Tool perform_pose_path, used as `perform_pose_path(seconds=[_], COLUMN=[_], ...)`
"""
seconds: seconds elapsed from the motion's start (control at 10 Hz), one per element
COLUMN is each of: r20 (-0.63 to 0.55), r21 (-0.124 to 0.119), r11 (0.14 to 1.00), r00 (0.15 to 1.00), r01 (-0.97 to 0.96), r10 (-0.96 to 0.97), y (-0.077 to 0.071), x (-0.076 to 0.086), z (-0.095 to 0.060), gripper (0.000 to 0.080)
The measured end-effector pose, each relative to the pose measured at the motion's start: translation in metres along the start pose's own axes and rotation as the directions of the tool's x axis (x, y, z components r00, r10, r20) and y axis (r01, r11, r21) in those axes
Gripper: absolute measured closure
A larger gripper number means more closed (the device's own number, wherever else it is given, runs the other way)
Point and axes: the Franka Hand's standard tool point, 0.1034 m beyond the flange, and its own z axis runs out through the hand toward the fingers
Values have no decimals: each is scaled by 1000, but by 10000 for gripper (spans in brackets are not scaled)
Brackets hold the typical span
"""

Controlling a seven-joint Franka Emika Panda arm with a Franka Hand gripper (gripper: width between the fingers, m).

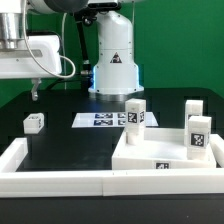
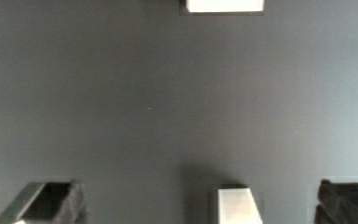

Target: Assemble square table

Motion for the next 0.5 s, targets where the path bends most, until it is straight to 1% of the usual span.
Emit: perform_pose_path(seconds=[0.1,0.2,0.3,0.4,0.5], r20=[4,12,30,32,88], r21=[-12,-9,10,11,46], r11=[1000,1000,1000,1000,998], r00=[1000,1000,999,999,996], r01=[-2,-9,-11,-14,-30], r10=[2,9,11,13,26], y=[-3,-5,-9,-9,-18], x=[-9,-14,-11,-10,-13], z=[5,7,7,7,10], gripper=[151,151,151,151,151])
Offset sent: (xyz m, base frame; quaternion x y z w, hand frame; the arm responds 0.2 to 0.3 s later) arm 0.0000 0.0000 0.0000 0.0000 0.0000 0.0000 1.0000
